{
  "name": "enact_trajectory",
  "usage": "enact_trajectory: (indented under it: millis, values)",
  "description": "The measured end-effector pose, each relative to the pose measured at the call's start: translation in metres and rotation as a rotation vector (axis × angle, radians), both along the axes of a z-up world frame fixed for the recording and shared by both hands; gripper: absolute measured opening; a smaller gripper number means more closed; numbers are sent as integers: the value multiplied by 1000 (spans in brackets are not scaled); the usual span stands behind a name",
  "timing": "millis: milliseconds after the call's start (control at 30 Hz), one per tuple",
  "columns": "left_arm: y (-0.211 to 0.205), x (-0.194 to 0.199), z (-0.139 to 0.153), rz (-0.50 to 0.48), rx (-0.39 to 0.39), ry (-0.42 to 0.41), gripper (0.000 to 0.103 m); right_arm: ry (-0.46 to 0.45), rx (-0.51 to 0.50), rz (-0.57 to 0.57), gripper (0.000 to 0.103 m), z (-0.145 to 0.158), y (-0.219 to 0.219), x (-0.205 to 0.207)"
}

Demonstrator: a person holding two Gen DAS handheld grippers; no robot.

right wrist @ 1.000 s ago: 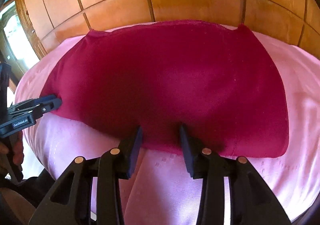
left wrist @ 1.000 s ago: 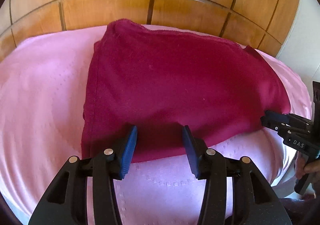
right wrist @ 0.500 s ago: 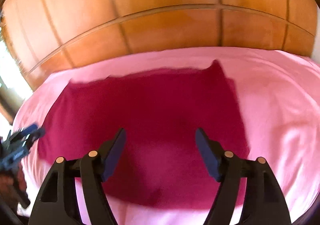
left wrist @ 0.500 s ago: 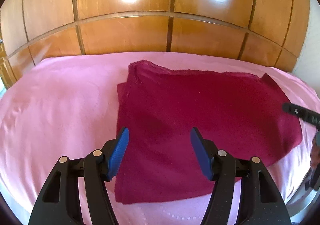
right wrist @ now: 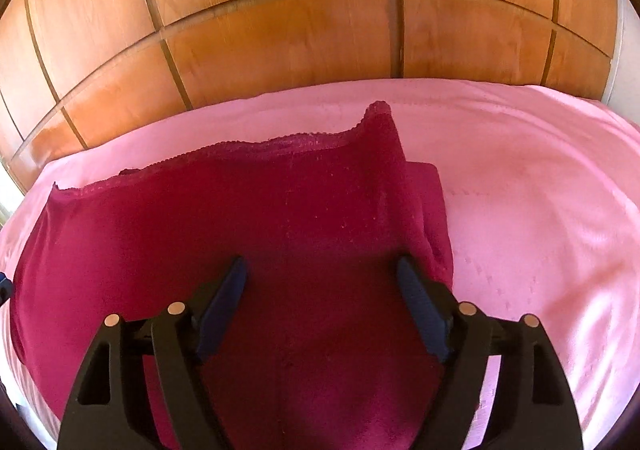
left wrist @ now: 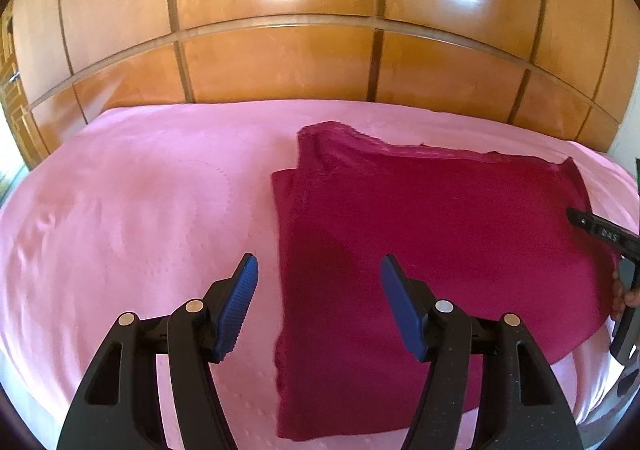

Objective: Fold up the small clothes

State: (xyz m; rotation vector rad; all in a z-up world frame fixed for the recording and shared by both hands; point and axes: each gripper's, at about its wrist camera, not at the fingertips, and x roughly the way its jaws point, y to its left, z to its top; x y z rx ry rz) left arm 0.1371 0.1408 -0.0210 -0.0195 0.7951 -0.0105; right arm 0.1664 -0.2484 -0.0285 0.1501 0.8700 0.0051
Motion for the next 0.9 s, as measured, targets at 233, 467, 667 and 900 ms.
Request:
enact_trajectory:
  millis: [233, 467, 667, 900]
  values:
    - [16, 11, -4, 24, 12, 11, 63, -10, -3, -1, 78, 1, 2, -2]
    - [23, 25, -11, 18, 14, 29, 63, -17, -8, -2, 78, 1, 3, -2]
    - [25, 37, -12, 19, 1, 36, 58, -21, -7, -3, 79, 0, 3, -3]
    - [22, 51, -17, 18, 22, 42, 38, -26, -13, -6, 80, -1, 4, -3]
